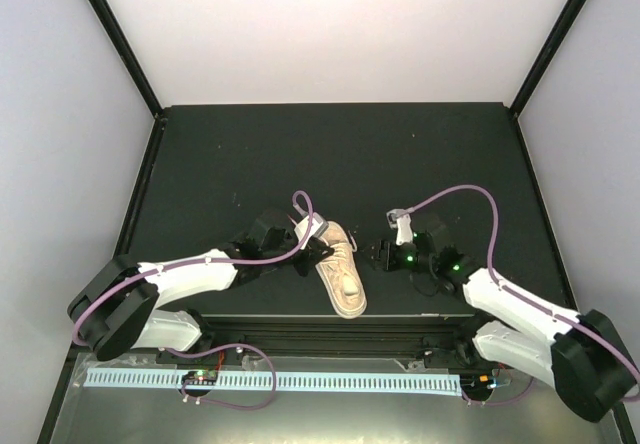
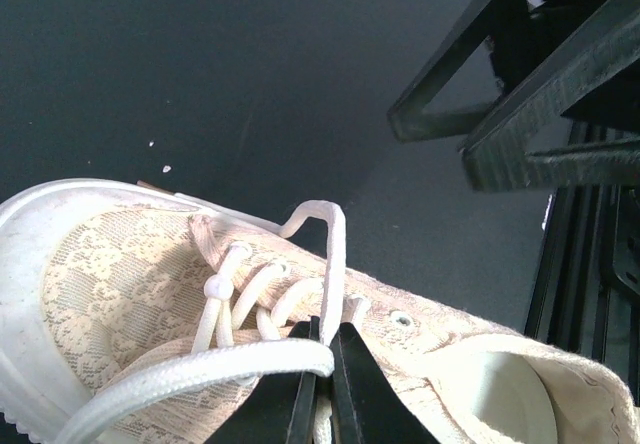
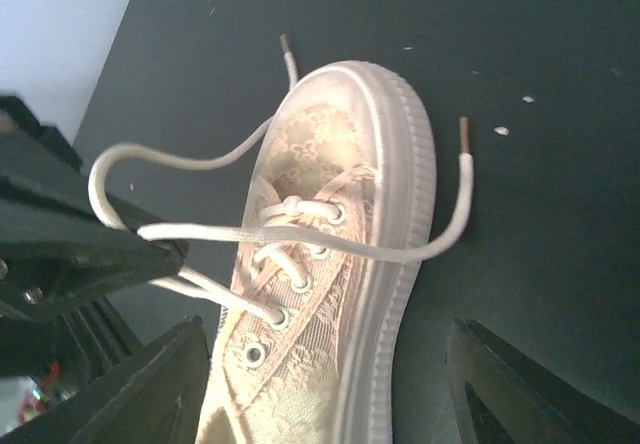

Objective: Tie the shoes

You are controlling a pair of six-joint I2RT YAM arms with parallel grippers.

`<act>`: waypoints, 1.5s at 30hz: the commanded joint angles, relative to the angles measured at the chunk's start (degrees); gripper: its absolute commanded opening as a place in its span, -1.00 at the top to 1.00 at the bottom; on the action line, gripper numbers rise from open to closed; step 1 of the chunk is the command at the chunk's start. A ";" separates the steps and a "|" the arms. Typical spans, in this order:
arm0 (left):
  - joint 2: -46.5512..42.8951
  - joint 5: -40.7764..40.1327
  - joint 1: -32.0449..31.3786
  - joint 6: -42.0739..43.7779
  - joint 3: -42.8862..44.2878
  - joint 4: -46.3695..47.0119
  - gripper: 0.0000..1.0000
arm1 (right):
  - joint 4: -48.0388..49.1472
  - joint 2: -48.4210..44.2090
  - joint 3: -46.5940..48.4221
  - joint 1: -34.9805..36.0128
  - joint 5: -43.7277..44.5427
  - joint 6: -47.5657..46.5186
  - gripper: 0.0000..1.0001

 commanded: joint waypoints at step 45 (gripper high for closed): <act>0.46 0.45 0.33 0.12 0.99 4.27 0.97 | -8.22 7.21 10.13 24.09 -7.69 -1.77 0.45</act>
